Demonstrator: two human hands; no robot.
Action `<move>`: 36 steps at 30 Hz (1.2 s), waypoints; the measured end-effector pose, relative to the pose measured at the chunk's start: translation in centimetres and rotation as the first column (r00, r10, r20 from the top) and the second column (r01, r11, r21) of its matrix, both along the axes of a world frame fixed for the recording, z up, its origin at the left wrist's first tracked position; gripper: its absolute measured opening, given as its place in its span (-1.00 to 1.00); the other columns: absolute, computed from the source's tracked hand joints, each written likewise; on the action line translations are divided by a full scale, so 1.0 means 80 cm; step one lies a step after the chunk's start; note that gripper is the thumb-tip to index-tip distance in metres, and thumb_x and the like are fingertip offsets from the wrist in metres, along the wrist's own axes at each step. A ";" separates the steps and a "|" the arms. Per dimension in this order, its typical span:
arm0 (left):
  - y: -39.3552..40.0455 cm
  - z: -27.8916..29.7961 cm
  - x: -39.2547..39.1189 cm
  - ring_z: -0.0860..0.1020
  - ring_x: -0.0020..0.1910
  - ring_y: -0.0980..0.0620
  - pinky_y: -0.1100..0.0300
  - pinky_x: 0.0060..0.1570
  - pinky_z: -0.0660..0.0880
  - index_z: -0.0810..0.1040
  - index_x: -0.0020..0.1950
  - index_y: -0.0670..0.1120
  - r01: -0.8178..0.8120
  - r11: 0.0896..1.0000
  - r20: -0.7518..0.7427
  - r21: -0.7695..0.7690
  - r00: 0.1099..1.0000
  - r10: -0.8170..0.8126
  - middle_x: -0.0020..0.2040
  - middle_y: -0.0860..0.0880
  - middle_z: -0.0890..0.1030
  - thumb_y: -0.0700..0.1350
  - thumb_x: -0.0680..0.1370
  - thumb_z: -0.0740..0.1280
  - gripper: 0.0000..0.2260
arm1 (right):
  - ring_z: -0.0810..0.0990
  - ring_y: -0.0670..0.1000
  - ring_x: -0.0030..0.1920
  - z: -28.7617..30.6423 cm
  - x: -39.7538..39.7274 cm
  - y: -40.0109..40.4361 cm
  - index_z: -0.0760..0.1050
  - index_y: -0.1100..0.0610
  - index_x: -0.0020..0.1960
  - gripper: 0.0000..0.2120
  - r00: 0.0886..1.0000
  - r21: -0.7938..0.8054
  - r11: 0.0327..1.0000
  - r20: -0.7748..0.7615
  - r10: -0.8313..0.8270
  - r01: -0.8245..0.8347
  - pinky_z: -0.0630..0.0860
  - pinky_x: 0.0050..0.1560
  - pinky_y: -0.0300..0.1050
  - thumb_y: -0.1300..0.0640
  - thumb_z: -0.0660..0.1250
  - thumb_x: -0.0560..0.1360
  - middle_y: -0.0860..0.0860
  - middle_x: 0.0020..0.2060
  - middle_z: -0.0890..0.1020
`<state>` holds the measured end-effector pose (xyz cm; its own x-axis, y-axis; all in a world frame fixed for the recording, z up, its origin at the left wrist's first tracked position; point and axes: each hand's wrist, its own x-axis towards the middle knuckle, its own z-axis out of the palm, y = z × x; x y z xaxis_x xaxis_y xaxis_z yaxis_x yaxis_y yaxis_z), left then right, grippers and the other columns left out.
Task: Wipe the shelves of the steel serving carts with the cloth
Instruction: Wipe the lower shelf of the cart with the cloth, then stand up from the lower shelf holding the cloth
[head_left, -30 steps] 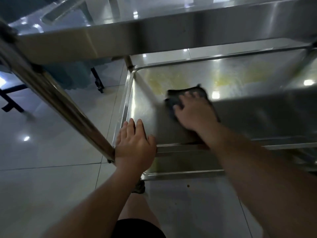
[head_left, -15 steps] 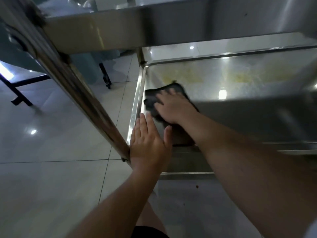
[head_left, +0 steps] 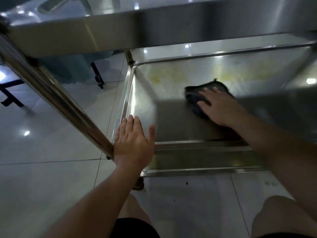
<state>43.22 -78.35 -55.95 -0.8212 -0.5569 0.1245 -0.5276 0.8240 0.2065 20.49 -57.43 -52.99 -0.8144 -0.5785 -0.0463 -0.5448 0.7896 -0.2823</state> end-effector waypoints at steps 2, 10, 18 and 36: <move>0.001 0.003 0.000 0.01 0.70 -0.03 0.03 0.62 -0.16 0.15 0.70 -0.08 -0.004 1.000 0.024 -0.011 1.000 0.004 0.72 -0.09 0.13 0.42 0.61 -0.38 -0.13 | 0.22 0.21 0.59 -0.002 -0.024 0.076 0.29 0.06 0.60 -0.40 0.986 0.014 0.986 -0.020 -0.165 0.165 0.14 0.59 0.14 -0.22 0.08 0.67 0.08 0.61 0.28; 0.006 0.009 -0.003 0.01 0.71 -0.04 0.00 0.65 -0.12 0.14 0.71 -0.09 -0.023 0.999 0.065 -0.039 0.998 0.025 0.72 -0.10 0.12 0.39 0.62 -0.36 -0.15 | 0.15 0.25 0.61 -0.003 -0.003 0.140 0.17 0.09 0.64 -0.35 0.946 0.117 0.938 -0.028 -0.324 0.325 0.12 0.58 0.26 -0.22 -0.11 0.67 0.09 0.64 0.18; 0.002 0.010 -0.002 -0.02 0.71 -0.02 0.03 0.63 -0.14 0.12 0.71 -0.06 -0.015 1.000 0.054 -0.003 0.998 0.015 0.72 -0.07 0.09 0.40 0.61 -0.41 -0.14 | -0.09 -0.13 0.64 -0.008 0.108 -0.017 0.02 -0.15 0.67 -0.26 0.920 0.028 0.920 0.047 0.390 -0.391 -0.16 0.61 -0.10 -0.45 -0.20 0.57 -0.22 0.65 0.03; -0.008 0.109 0.002 -0.12 0.70 -0.13 -0.18 0.64 -0.04 0.09 0.71 -0.10 -0.099 0.881 0.490 0.463 0.857 -0.161 0.73 -0.12 -0.08 0.26 0.71 0.07 -0.33 | 0.42 -0.08 0.44 0.099 0.181 0.011 0.39 -0.13 0.52 -0.48 0.829 0.051 0.887 0.384 0.407 -0.460 0.42 0.35 -0.11 0.23 0.25 0.62 -0.18 0.44 0.47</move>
